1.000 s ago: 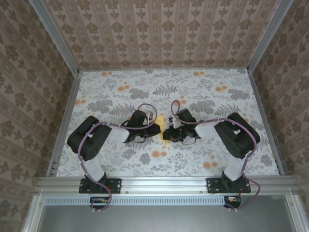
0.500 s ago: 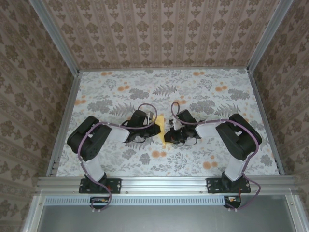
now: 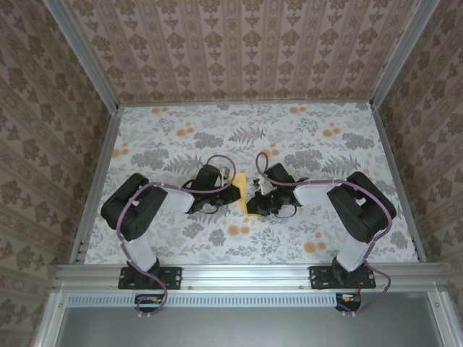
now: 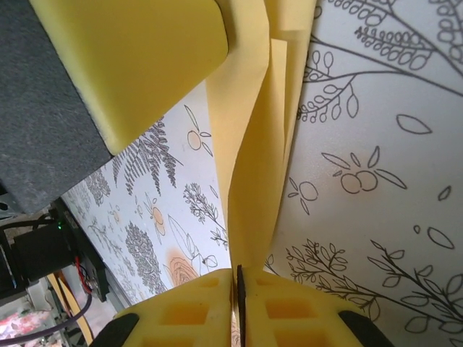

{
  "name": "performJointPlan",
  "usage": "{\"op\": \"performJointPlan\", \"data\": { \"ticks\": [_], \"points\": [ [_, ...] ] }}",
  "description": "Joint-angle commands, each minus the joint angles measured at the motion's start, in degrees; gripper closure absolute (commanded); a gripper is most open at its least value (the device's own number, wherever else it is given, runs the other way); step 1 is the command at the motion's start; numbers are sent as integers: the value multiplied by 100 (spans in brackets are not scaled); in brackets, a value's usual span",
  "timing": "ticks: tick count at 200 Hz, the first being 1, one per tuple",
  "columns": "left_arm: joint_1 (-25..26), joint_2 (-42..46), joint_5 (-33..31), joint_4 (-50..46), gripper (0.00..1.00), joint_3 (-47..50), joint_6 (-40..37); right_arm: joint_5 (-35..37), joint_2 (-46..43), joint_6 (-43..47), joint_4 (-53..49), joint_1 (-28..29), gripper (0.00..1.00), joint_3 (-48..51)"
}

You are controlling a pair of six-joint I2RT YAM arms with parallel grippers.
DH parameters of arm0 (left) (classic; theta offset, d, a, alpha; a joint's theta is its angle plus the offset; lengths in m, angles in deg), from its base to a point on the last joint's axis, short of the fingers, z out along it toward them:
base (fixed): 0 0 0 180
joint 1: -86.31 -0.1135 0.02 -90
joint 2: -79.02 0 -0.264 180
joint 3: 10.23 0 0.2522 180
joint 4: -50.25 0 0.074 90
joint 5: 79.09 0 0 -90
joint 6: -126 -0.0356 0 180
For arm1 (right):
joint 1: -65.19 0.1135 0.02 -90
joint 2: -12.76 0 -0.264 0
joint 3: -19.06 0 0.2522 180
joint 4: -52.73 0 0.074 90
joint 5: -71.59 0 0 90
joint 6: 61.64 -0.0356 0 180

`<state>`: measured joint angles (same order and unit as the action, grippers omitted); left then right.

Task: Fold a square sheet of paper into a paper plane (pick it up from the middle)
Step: Fold the wing for the fifth time at the center of the table.

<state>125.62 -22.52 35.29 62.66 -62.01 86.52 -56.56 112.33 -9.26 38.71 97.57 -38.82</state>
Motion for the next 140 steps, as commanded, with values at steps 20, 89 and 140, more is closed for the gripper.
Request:
{"op": "performJointPlan", "data": {
  "ticks": [20, 89, 140],
  "points": [
    [59, -244, -127, -365, 88, -30, -16, -50, 197, 89, -225, 140, 93, -154],
    [59, -240, -144, -389, 88, -30, -5, 103, 401, 142, -389, 207, 91, -273],
    [56, -213, -179, -453, 88, -29, -34, 670, -368, 187, -552, 200, 79, -187]
  ]
}}
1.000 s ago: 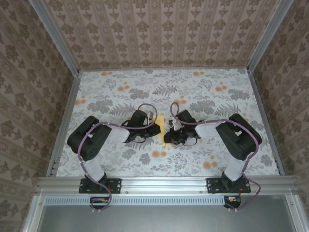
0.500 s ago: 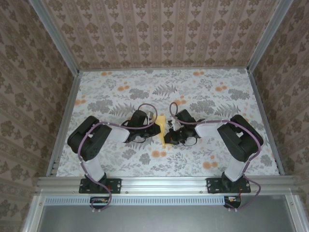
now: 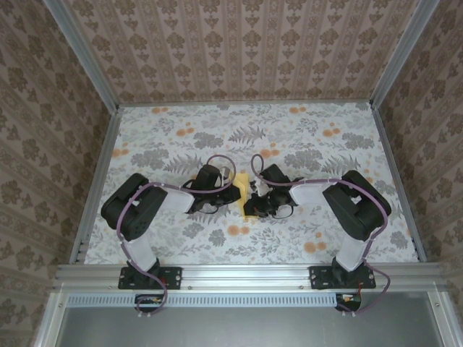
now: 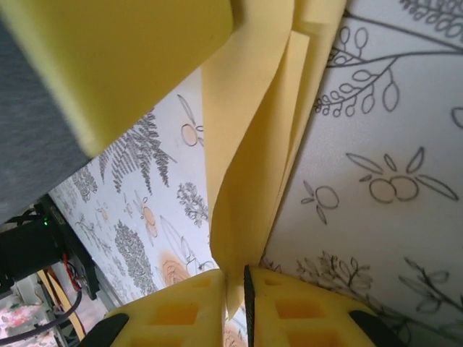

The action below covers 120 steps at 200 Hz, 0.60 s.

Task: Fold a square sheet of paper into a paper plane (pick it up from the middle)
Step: Fold the wing for the fifth time at the center of the table.

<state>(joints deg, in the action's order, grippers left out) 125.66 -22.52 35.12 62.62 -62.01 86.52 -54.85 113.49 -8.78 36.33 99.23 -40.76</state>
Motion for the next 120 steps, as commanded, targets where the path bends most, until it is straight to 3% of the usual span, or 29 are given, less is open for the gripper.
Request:
{"op": "performJointPlan", "data": {
  "ticks": [1, 39, 75, 120],
  "points": [
    [53, -211, -162, -454, 88, -29, -34, 517, -497, 142, -311, 33, 79, 13],
    [49, -200, -171, -482, 88, -28, -58, 651, -888, 64, 113, 41, 79, 207],
    [49, -192, -170, -501, 88, -45, -60, -314, -407, -326, 1052, 76, 84, 205],
    [55, -200, -171, -530, 88, -56, -51, -312, 62, -400, 1190, 101, 87, 125]
  ]
}}
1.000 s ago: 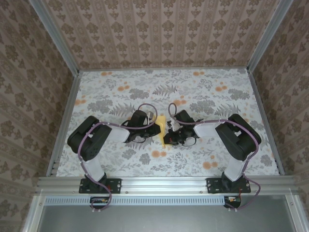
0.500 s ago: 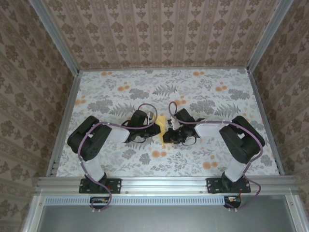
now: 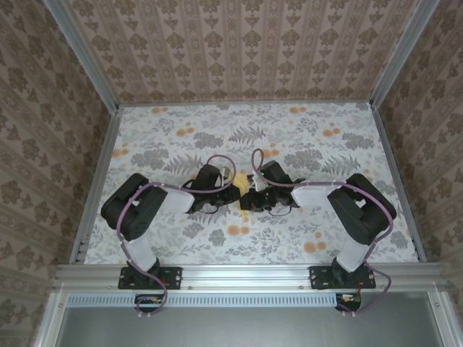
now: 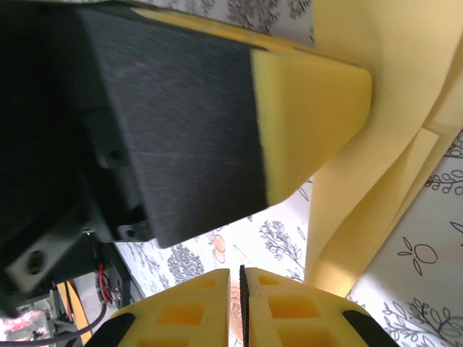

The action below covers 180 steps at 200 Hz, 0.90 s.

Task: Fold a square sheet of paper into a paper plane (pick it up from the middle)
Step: Fold the wing for the fifth time at the center of the table.

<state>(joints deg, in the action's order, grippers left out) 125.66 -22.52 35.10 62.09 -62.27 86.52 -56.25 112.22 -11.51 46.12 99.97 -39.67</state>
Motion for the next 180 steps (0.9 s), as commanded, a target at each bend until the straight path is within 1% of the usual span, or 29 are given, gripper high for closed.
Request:
{"op": "performJointPlan", "data": {
  "ticks": [1, 69, 124, 150, 180],
  "points": [
    [55, -200, -168, -478, 88, -30, -51, -167, 192, -122, 213, 28, 87, 20],
    [55, -191, -221, -497, 88, -30, -25, -127, 589, -105, 238, 28, 88, 85],
    [54, -200, -262, -525, 88, -22, -9, -179, 576, -99, 234, 28, 88, 107],
    [52, -202, -289, -559, 88, -21, 1, -103, 596, 24, -71, 78, 88, -9],
    [55, -199, -337, -658, 88, -35, 18, 244, 535, 269, -680, 233, 89, -147]
  ]
}}
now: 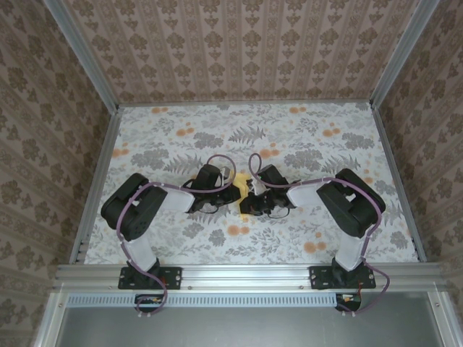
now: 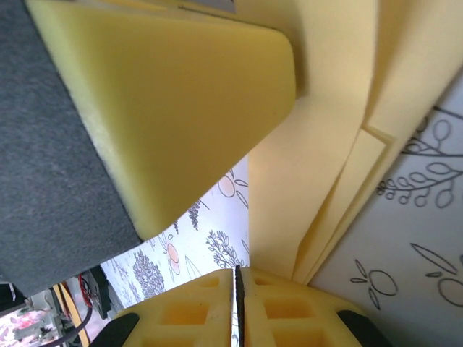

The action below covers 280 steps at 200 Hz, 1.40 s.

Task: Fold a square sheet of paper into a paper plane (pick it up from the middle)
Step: Fold the wing for the fifth time at the center of the table.

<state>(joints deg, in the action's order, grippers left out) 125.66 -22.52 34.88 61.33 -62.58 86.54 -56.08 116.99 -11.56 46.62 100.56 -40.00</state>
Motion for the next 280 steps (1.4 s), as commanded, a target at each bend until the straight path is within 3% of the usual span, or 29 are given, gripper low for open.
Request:
{"op": "performJointPlan", "data": {
  "ticks": [1, 91, 129, 197, 280],
  "points": [
    [55, -199, -314, -583, 88, -6, 16, 239, 56, 283, -744, 182, 89, -117],
    [54, 10, -386, -761, 88, -32, 108, 1261, -491, 1521, -2595, 391, 90, -433],
    [80, -73, -375, -726, 88, -102, 198, 1047, -645, 1403, -2436, 391, 89, -570],
    [81, -141, -393, -891, 88, -192, 184, 1116, -702, 307, -1734, 390, 88, -296],
    [52, -90, -295, -947, 88, -327, 99, 1246, -332, 660, -2287, 417, 89, -269]
  ]
}}
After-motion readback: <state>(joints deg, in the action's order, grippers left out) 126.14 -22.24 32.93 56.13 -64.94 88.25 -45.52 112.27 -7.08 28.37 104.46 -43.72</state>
